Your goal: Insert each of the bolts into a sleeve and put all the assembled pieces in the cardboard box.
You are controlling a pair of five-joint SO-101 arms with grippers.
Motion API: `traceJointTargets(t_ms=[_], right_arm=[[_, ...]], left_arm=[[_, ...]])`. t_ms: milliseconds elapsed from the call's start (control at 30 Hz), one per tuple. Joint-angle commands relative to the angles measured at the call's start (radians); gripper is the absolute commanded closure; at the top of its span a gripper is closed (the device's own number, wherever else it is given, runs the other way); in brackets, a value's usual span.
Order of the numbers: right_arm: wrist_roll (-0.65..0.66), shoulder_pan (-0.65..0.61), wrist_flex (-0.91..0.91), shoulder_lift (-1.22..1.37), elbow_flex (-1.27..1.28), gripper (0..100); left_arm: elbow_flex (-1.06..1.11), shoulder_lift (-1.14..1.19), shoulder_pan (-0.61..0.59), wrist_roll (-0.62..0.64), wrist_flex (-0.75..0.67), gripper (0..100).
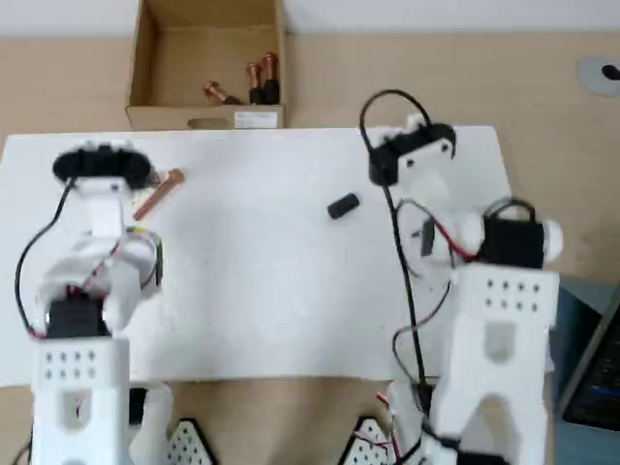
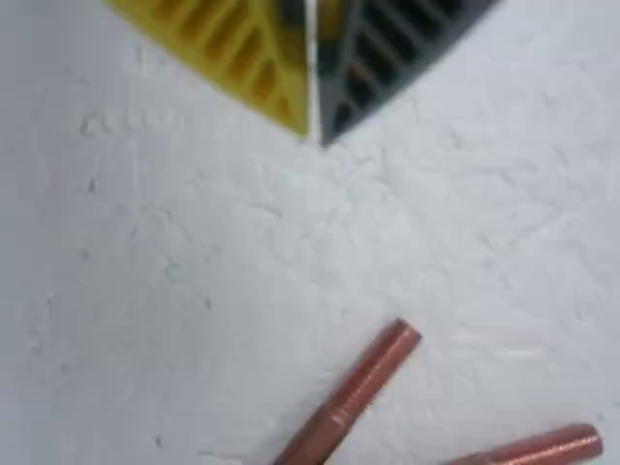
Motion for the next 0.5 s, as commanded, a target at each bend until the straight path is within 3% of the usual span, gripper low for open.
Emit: traceJointTargets(t_ms=[0,200,467], right_arm=[[-0.006,0.039,-0.046,-0.119,0.079,98.8],[0.0,0.101,-0.069,-0.28,0.185,98.8],[0.058,0.168,-0.094,-0.318,0.254,98.8]], left_arm=[[-0.163,0.183,-0.003,-0.008,-0.021,100],[-0.339,0.509,-0.023,-0.021,-0.017,100],[-0.595,0.843,-0.028,-0.282,0.028,100]])
